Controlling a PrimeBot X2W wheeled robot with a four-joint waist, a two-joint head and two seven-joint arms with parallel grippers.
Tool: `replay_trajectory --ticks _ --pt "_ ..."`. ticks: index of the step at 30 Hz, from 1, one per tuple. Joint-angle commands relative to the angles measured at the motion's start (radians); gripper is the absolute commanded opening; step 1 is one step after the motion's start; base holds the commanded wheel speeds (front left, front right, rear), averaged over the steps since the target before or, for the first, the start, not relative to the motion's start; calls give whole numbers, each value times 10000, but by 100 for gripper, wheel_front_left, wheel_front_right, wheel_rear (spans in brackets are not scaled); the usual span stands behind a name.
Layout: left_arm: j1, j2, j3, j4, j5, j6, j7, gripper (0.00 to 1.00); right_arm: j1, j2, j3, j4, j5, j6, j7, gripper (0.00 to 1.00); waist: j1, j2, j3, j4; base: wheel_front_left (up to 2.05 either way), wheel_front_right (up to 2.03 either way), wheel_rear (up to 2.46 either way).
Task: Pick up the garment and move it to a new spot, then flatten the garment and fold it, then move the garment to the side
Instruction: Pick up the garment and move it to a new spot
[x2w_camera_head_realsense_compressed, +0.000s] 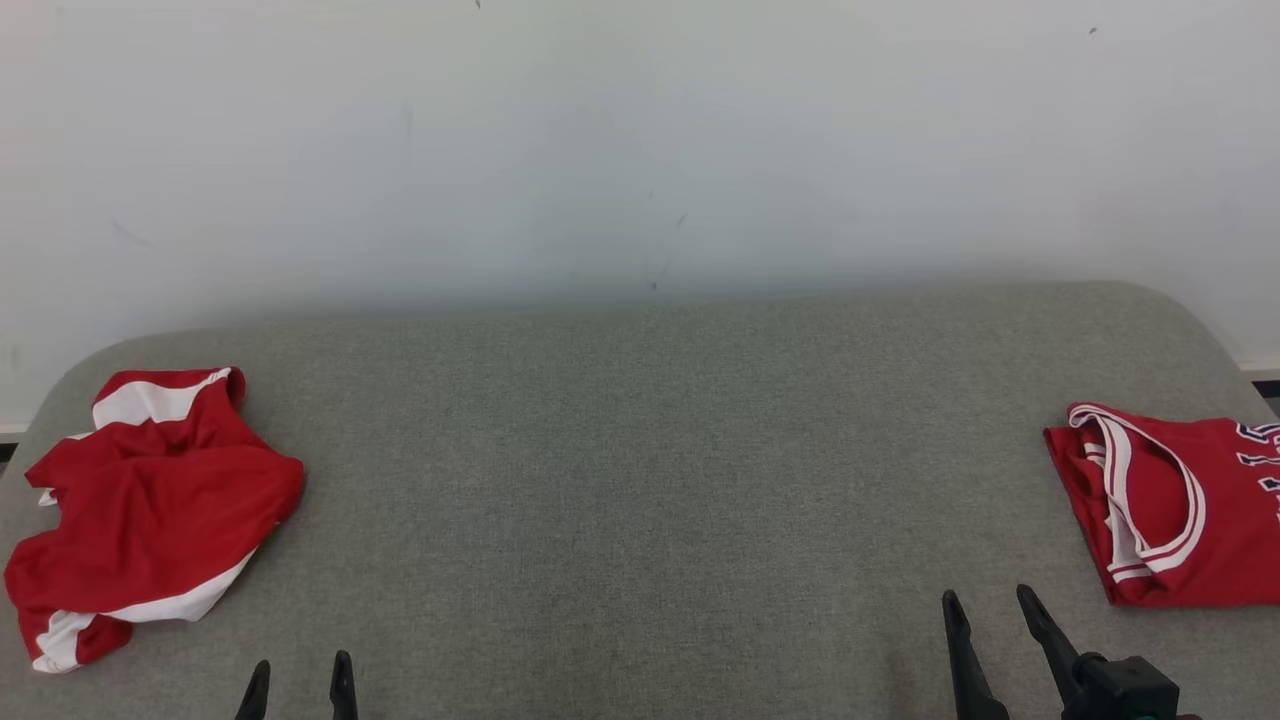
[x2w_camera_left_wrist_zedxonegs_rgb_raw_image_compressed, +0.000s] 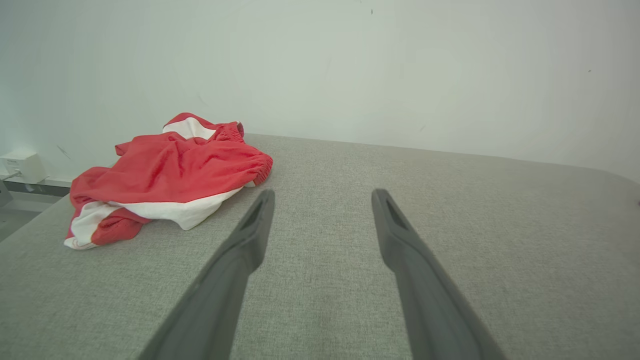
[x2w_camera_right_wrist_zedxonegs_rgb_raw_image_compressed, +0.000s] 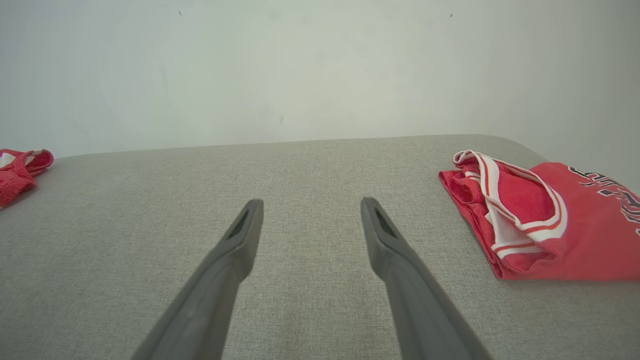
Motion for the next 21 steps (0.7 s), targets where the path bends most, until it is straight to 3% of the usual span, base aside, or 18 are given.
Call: replay_trajectory --ticks 1,21 --pt "-57 -11 -14 36 75 -8 -28 100 114 21 -3 -29 22 -25 -70 100 -1 0 11 7 0 0 0" --pt "-226 -12 -68 68 77 -81 -28 100 3 52 -2 -47 89 -25 -206 100 -1 0 108 102 0 0 0"
